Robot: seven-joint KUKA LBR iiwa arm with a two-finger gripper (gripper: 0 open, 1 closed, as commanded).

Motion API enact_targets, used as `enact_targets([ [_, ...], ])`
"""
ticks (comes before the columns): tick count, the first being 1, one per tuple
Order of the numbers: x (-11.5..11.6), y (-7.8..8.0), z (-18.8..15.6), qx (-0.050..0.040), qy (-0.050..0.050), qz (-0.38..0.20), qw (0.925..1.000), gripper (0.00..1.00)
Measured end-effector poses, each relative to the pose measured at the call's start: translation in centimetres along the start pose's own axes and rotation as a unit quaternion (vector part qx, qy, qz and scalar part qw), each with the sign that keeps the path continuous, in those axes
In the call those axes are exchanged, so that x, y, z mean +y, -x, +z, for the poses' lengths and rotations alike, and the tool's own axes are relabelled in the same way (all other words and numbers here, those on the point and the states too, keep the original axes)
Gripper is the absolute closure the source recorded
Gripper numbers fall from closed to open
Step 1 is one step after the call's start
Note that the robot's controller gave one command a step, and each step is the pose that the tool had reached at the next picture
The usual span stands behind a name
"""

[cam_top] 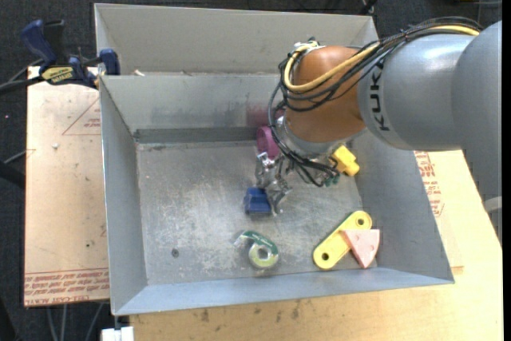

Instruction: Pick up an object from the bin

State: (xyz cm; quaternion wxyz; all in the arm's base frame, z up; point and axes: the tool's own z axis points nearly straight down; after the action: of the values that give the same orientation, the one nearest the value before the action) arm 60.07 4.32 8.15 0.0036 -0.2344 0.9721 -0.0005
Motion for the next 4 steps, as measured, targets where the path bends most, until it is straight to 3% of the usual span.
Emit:
enact_targets([
  [2,0.3,-0.6,-1.8,0.0016,0.001,-0.002,1.0000,1.00],
  [4,0.6,-0.8,-7.4,0.0008,0.001,0.018,0.9998,1.00],
])
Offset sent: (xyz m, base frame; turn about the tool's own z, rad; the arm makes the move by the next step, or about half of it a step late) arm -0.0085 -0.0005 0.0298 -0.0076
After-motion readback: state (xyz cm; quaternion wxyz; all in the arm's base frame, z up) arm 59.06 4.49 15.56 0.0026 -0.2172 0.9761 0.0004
